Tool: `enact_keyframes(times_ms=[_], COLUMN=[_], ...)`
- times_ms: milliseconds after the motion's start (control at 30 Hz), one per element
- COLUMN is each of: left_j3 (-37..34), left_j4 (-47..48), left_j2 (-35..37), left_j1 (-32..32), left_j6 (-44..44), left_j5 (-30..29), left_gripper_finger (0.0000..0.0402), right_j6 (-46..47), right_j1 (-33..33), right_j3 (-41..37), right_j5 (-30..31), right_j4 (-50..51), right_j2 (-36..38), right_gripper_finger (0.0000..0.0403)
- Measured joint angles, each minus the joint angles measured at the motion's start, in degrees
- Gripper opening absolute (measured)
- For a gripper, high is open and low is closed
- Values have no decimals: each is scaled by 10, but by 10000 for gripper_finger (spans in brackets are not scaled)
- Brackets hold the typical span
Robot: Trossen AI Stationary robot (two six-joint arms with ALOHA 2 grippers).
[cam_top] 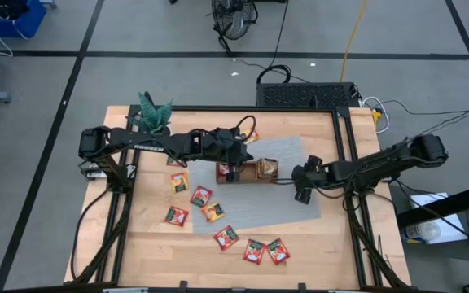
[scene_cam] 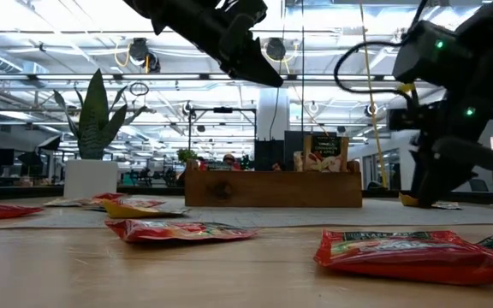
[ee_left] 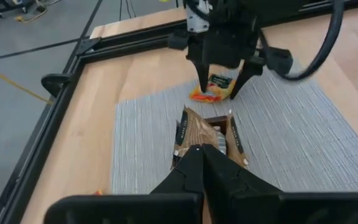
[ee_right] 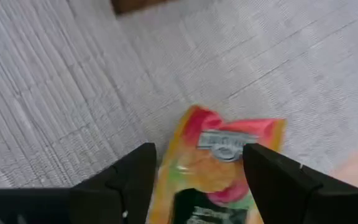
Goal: Pick & Place Tea
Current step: Put the yellow tea into the middle part of the wooden organizer
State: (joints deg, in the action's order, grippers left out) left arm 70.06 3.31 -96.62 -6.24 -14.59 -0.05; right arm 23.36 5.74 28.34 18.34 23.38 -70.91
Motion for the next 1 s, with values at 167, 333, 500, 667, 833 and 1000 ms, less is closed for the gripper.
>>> enact_keyframes(times_ms=[167,333,500,667,833,1000], left_j3=[0,0,0,0,0,0], left_j4=[-1,-1,-1,-1,-1,-1], left_j2=[0,0,0,0,0,0], left_j1=[0,0,0,0,0,0], left_j6=[0,0,0,-1,0,1], left_j5=[0,0,0,-1,-1,-1], left_gripper_finger=[29,36,30,15,4,24], right_j6=[33,67,75,40,-13,-75], right_j1=[-1,-1,0,1,15,35], right_j3=[3,2,2,0,-1,22], right_j5=[0,-3,-6,-6,12,82], right_j4=[-8,11,24,22,1,4], right_j2=[-42,-44,-26,-12,-11,-11], right_gripper_finger=[219,192,113,13,1,0])
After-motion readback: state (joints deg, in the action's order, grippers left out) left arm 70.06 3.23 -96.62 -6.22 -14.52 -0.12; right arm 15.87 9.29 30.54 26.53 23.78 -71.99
